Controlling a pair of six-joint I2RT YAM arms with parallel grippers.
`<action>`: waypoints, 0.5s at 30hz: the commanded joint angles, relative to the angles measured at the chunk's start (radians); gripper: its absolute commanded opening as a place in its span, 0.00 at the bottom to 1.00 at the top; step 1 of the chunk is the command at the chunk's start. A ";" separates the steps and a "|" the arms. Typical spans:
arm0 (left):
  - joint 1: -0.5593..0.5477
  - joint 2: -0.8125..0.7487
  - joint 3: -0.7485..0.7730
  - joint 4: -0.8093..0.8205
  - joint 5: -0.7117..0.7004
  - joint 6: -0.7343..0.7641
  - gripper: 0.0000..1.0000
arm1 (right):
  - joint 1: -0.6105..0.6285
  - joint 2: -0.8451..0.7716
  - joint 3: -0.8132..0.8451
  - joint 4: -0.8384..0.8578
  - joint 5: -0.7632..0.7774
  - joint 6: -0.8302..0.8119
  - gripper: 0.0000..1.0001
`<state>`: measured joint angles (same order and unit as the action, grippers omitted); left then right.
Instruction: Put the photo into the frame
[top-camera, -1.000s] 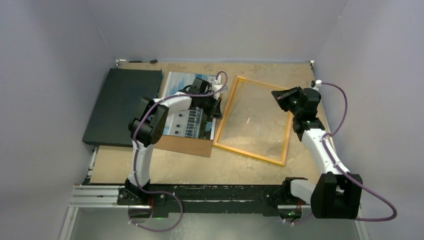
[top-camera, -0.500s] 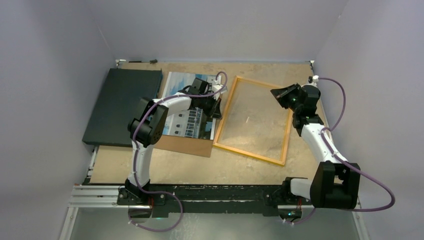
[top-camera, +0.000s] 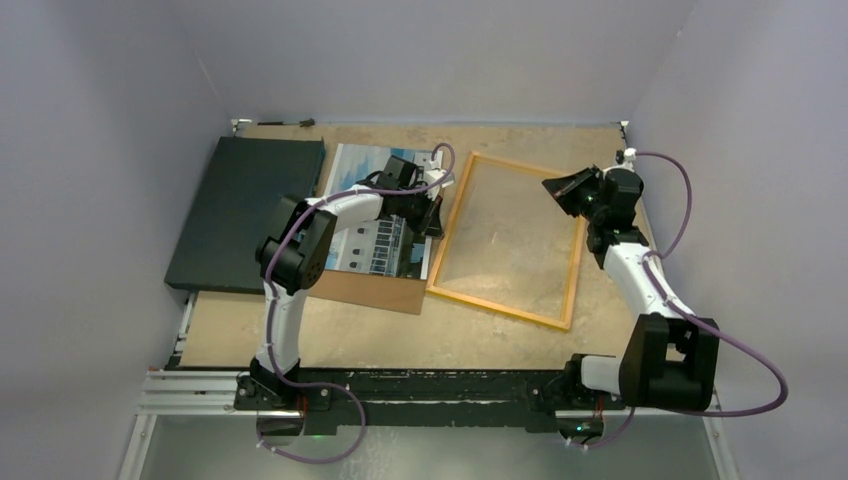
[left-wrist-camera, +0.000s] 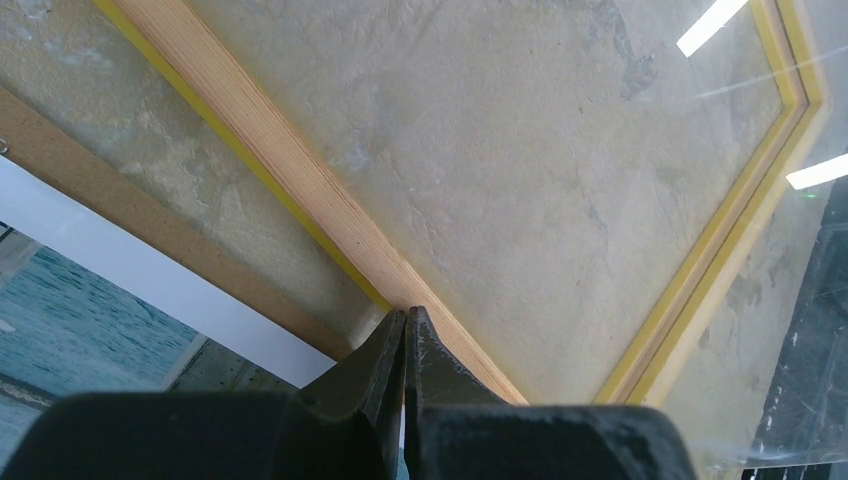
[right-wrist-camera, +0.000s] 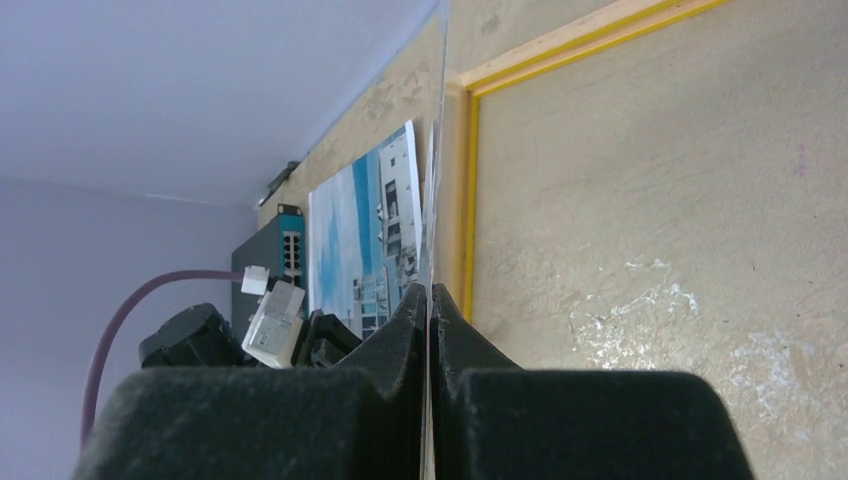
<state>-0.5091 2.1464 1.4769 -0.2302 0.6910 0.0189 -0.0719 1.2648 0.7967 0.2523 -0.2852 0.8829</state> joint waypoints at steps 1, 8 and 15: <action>-0.015 -0.010 -0.005 -0.074 -0.028 0.027 0.00 | 0.012 0.039 0.031 -0.005 -0.115 -0.053 0.00; -0.016 -0.013 0.008 -0.086 -0.036 0.038 0.00 | 0.006 0.055 0.040 -0.046 -0.099 -0.088 0.00; -0.016 -0.013 0.016 -0.089 -0.035 0.039 0.00 | -0.001 0.070 0.060 -0.102 -0.050 -0.153 0.00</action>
<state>-0.5091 2.1426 1.4837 -0.2604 0.6785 0.0238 -0.0845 1.3048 0.8242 0.2531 -0.3286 0.8082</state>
